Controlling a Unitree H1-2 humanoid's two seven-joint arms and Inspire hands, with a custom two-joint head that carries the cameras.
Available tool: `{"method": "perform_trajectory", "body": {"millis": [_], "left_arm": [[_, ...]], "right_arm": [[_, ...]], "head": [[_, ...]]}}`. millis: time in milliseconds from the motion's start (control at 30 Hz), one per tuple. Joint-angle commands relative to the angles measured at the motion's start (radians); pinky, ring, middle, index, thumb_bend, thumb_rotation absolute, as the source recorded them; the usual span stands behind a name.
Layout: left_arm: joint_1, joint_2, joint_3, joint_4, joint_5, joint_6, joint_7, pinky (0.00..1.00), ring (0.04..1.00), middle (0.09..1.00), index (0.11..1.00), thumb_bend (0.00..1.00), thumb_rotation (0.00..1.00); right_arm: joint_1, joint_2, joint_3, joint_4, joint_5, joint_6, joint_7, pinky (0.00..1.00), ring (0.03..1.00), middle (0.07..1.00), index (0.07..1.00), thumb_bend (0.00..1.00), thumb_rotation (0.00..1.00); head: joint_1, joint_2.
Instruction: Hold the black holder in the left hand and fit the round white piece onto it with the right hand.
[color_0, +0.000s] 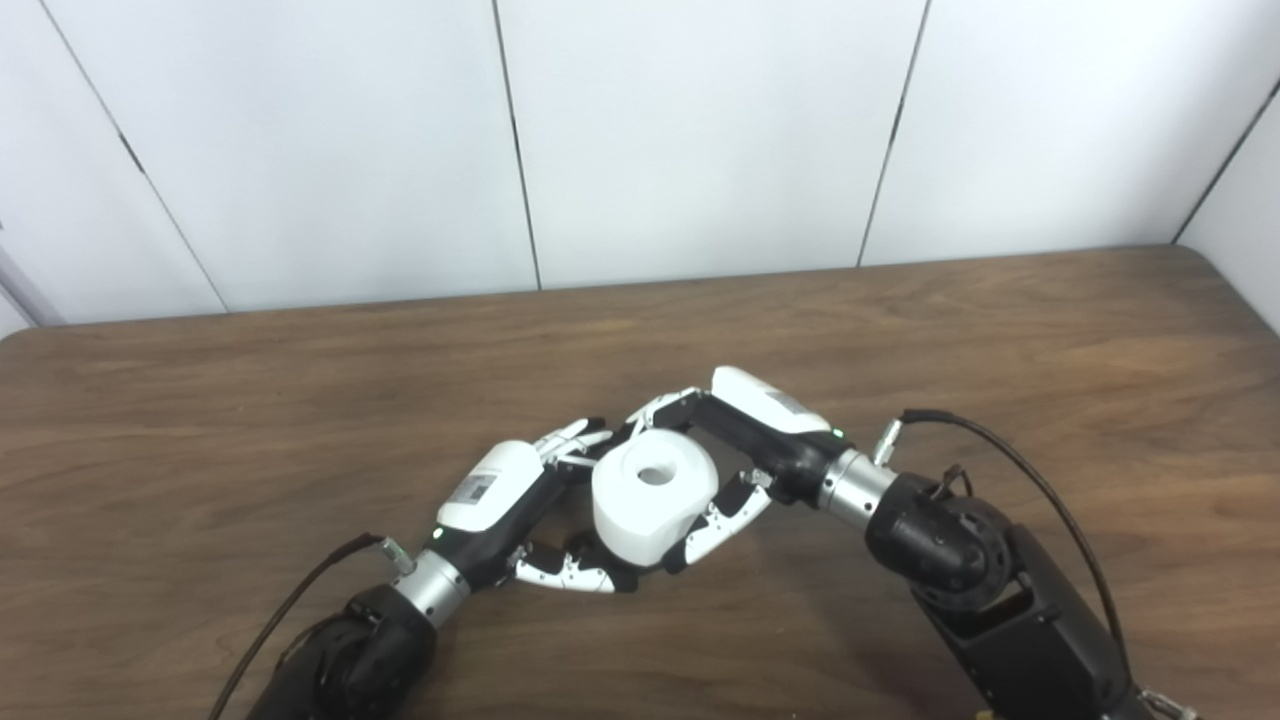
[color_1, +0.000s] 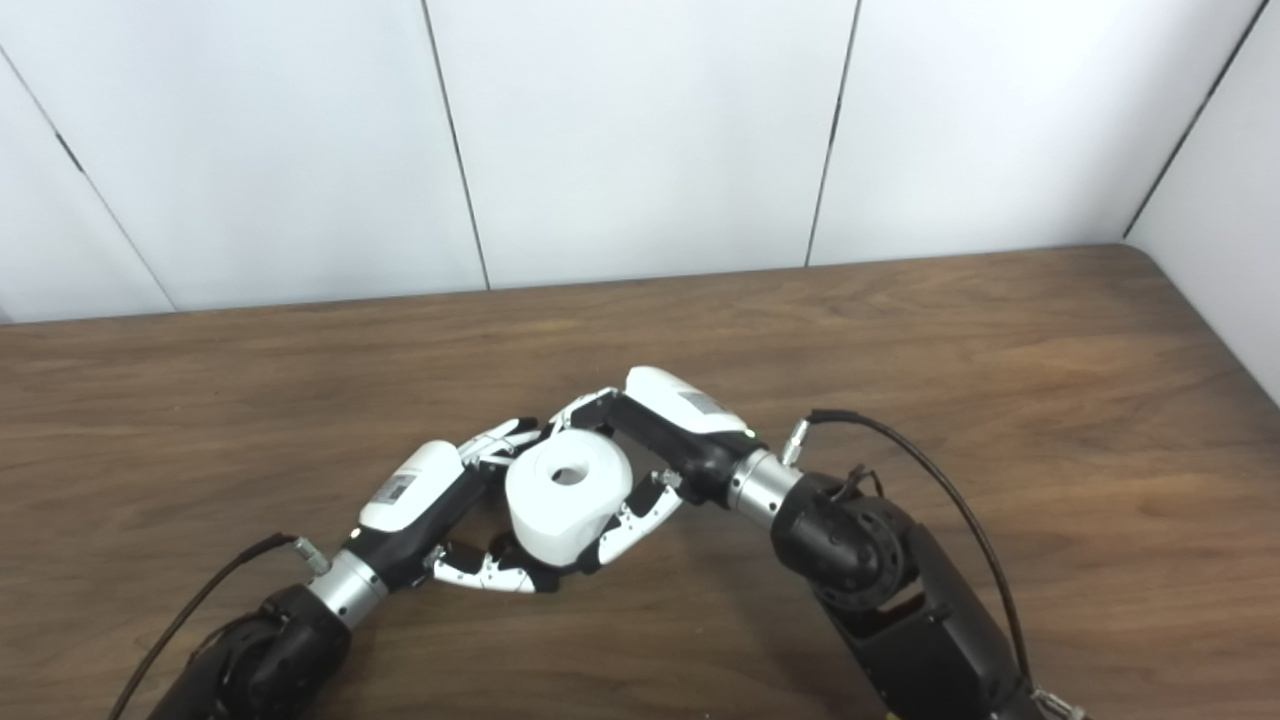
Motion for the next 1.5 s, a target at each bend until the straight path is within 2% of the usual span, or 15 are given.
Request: {"method": "perform_trajectory", "body": {"millis": [0, 367, 733, 1333, 1367, 1400, 1467], "left_arm": [[0.030, 0.008, -0.024, 0.014, 0.017, 0.041, -0.060, 0.91, 0.969, 0.897, 0.481, 0.52, 0.06], [0.027, 0.005, -0.028, 0.019, 0.022, 0.034, -0.050, 0.91, 0.964, 0.892, 0.481, 0.52, 0.06], [0.029, 0.000, -0.033, -0.001, 0.024, 0.061, -0.066, 0.92, 0.972, 0.900, 0.481, 0.52, 0.06], [0.029, 0.002, -0.035, 0.001, 0.027, 0.058, -0.057, 0.90, 0.967, 0.895, 0.481, 0.52, 0.06], [0.029, 0.002, -0.035, 0.002, 0.028, 0.058, -0.055, 0.90, 0.966, 0.893, 0.481, 0.52, 0.06], [0.029, 0.002, -0.035, 0.002, 0.028, 0.057, -0.054, 0.90, 0.966, 0.893, 0.481, 0.52, 0.06], [0.028, 0.004, -0.034, 0.005, 0.024, 0.055, -0.056, 0.90, 0.966, 0.893, 0.481, 0.52, 0.06]], "right_arm": [[-0.016, -0.008, 0.010, 0.026, -0.017, -0.023, -0.001, 0.66, 0.750, 0.733, 0.481, 0.52, 0.13], [-0.027, -0.005, 0.012, 0.067, -0.014, -0.052, -0.019, 0.67, 0.753, 0.736, 0.481, 0.52, 0.13], [-0.048, 0.001, 0.035, 0.076, -0.024, -0.039, -0.009, 0.68, 0.757, 0.740, 0.481, 0.52, 0.13], [-0.048, -0.016, 0.051, 0.067, -0.034, -0.019, 0.024, 0.68, 0.749, 0.735, 0.483, 0.52, 0.13], [-0.047, -0.020, 0.052, 0.055, -0.046, -0.006, 0.028, 0.66, 0.760, 0.782, 0.727, 0.70, 0.17], [-0.048, -0.022, 0.053, 0.046, -0.054, 0.004, 0.030, 0.66, 0.768, 0.807, 0.847, 0.77, 0.20], [-0.046, -0.023, 0.050, 0.035, -0.066, 0.015, 0.023, 0.65, 0.771, 0.849, 0.963, 0.87, 0.25]], "head": [[0.002, 0.001], [-0.001, -0.001], [0.007, 0.003], [0.010, 0.006], [0.010, 0.006], [0.010, 0.006], [0.008, 0.006]]}}
